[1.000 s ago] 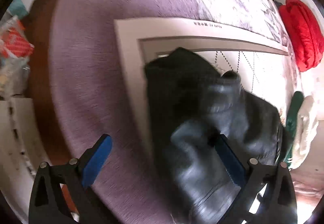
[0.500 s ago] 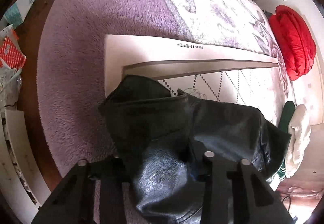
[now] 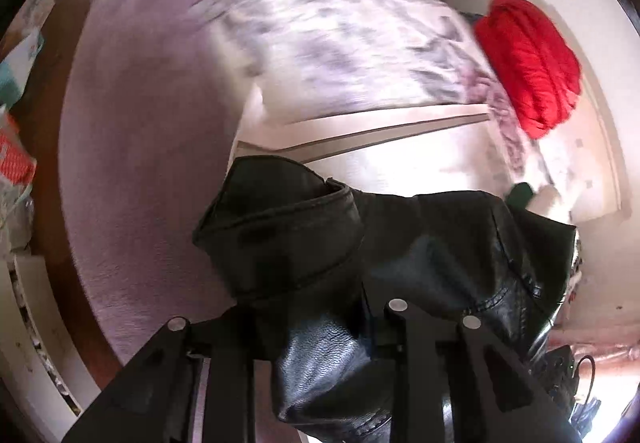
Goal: Fold large clothes
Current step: 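Lift the folded jacket with both grippers and carry it toward the sweater stack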
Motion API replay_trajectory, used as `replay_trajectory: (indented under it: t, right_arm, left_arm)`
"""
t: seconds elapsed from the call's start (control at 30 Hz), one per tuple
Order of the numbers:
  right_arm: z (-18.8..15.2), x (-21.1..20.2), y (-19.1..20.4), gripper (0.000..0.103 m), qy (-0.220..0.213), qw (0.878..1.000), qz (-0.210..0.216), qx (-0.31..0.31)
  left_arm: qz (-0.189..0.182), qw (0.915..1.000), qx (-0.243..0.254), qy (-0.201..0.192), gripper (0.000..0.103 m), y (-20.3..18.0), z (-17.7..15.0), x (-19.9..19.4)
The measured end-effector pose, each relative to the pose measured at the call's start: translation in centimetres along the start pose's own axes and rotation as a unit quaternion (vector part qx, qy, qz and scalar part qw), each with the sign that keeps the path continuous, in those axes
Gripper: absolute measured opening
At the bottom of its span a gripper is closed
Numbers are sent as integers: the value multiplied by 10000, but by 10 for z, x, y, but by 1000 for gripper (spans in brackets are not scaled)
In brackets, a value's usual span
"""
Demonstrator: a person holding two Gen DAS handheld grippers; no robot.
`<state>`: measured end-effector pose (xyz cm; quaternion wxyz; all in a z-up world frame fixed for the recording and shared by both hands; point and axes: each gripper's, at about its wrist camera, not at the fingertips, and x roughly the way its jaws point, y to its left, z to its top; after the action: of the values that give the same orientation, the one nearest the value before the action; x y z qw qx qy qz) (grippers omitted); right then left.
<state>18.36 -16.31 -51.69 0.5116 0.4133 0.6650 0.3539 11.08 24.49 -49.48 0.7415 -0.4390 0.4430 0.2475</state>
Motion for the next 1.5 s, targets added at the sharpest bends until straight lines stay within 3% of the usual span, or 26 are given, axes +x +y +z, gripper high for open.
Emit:
replay_trajectory:
  t: [0.17, 0.43, 0.57, 0.67, 0.87, 0.97, 1.2, 1.5]
  right_arm:
    - [43, -74, 43, 44, -388, 9990, 56, -207]
    - [130, -246, 103, 44, -1186, 9910, 114, -610]
    - [146, -290, 120, 44, -1349, 9883, 105, -705]
    - [142, -281, 118, 44, -1202, 9906, 198, -619]
    - [90, -193, 51, 44, -427, 9964, 710, 161]
    - [60, -165, 34, 44, -141, 9941, 892, 596]
    - [25, -129, 55, 44, 171, 9940, 923, 556]
    - [5, -128, 114, 44, 102, 9950, 995, -23]
  left_arm:
    - [-420, 9989, 199, 14, 23, -95, 21, 17]
    - [-1115, 9896, 909, 88, 23, -255, 40, 24]
    - [-1069, 9871, 1174, 199, 23, -267, 33, 13]
    - [-742, 9886, 1274, 315, 23, -247, 26, 6]
    - [176, 9915, 1226, 401, 23, -172, 9, -28]
    - [429, 9914, 1165, 407, 23, -151, 5, -50]
    - [387, 9946, 944, 204, 23, -124, 13, -103]
    - [-1, 9951, 956, -262, 23, -134, 29, -159]
